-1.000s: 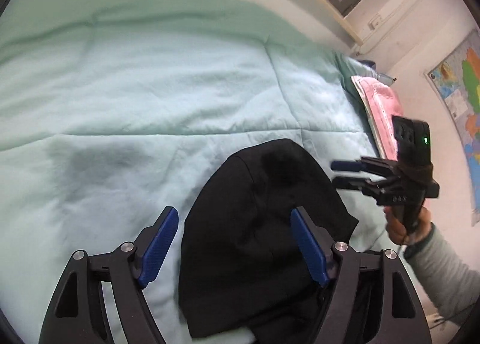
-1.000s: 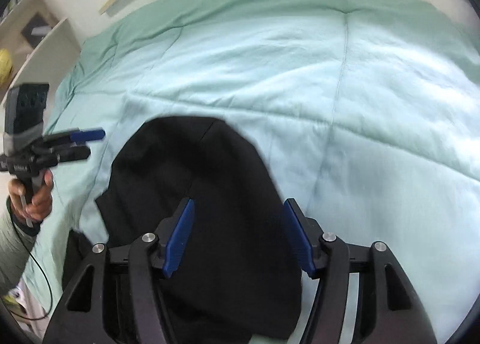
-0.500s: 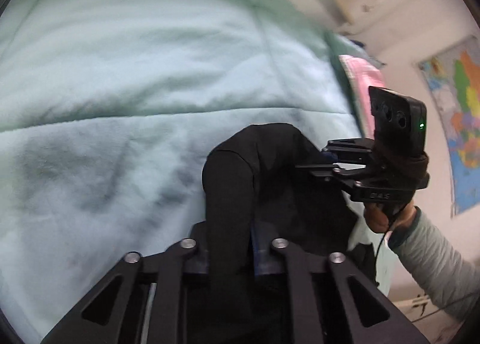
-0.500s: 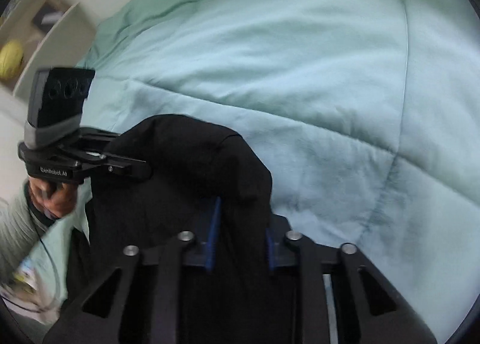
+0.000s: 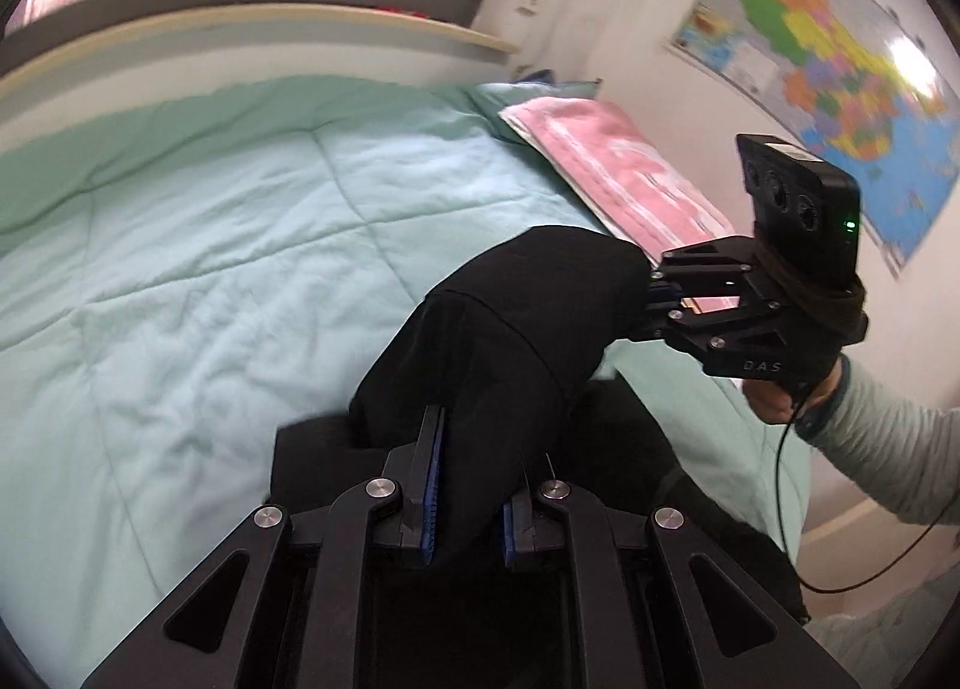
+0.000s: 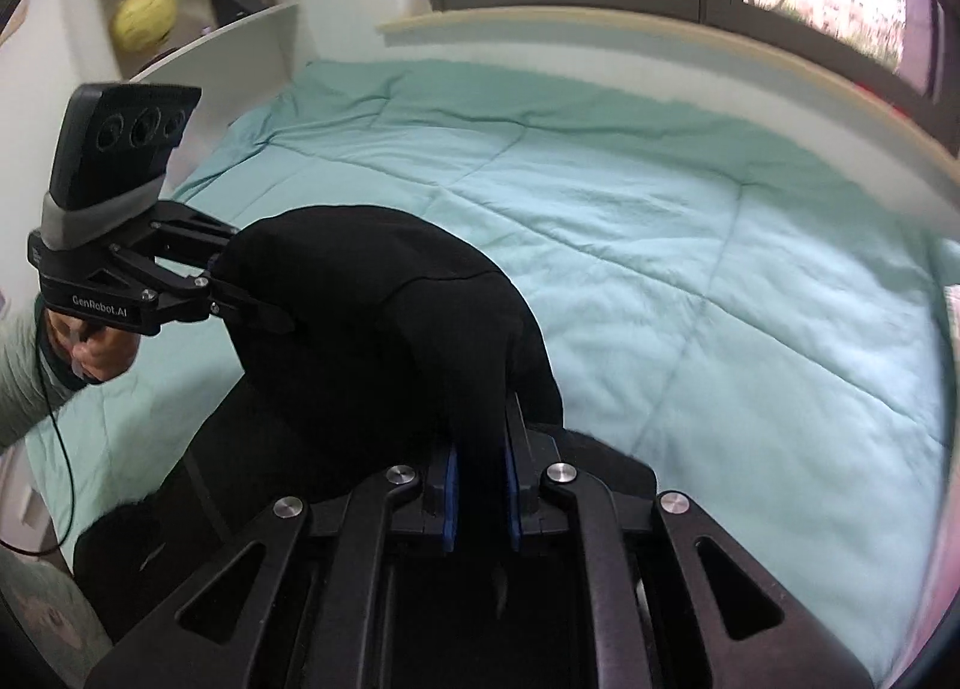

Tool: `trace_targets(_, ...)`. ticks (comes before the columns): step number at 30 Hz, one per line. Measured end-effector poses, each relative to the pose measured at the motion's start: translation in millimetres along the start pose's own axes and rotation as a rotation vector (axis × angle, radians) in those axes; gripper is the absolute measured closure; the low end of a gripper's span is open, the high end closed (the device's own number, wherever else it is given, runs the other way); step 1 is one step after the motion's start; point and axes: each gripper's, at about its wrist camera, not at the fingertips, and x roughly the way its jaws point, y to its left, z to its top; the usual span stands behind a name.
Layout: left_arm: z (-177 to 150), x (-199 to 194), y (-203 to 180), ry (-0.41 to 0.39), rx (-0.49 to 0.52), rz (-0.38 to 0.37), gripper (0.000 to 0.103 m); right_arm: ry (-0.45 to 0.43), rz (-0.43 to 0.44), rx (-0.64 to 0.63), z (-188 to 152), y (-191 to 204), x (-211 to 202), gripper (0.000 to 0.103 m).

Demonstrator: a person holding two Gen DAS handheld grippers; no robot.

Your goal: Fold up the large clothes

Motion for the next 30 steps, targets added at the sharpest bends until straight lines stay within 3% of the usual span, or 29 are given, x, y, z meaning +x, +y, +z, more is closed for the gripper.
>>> trace_targets(3,-37,-22,-44,0.013,0.044,0.052,0.088,0.001,-0.033,-0.009,-33,35,-32,0.088)
trace_targets(6,-76,-30,-79,0.038,0.051,0.098,0.085,-0.004,-0.122,-0.048,-77,73,-59,0.088)
trace_targets(11,-148,-14,-103,0.134,0.009,0.156,0.084,0.074,-0.159,-0.054,-148,119,-56,0.088)
trace_targets(15,-189,5,-104,0.154,-0.064,0.169,0.083,0.133,-0.164,-0.008,-187,128,-37,0.088)
trace_targets(19,-219,31,-102,0.206,-0.085,0.26,0.082,0.226,-0.152,0.091,-221,116,-17,0.088)
trace_targets(22,-226,19,-103,0.22,-0.106,0.261,0.076,0.279,-0.133,0.193,-243,102,-22,0.088)
trace_targets(25,-230,-12,-101,0.228,-0.148,0.246,0.065,0.268,-0.097,0.299,-246,84,-47,0.087)
trace_targets(27,-225,-41,-98,0.192,-0.196,0.215,0.062,0.21,-0.05,0.367,-232,73,-72,0.075)
trace_targets(28,-218,-54,-96,0.153,-0.221,0.194,0.061,0.18,-0.025,0.384,-222,68,-79,0.062)
trace_targets(29,-208,-67,-94,0.106,-0.244,0.177,0.054,0.135,0.0,0.395,-209,65,-88,0.055)
trace_targets(30,-198,-75,-92,0.065,-0.261,0.162,0.043,0.101,0.009,0.392,-197,66,-92,0.055)
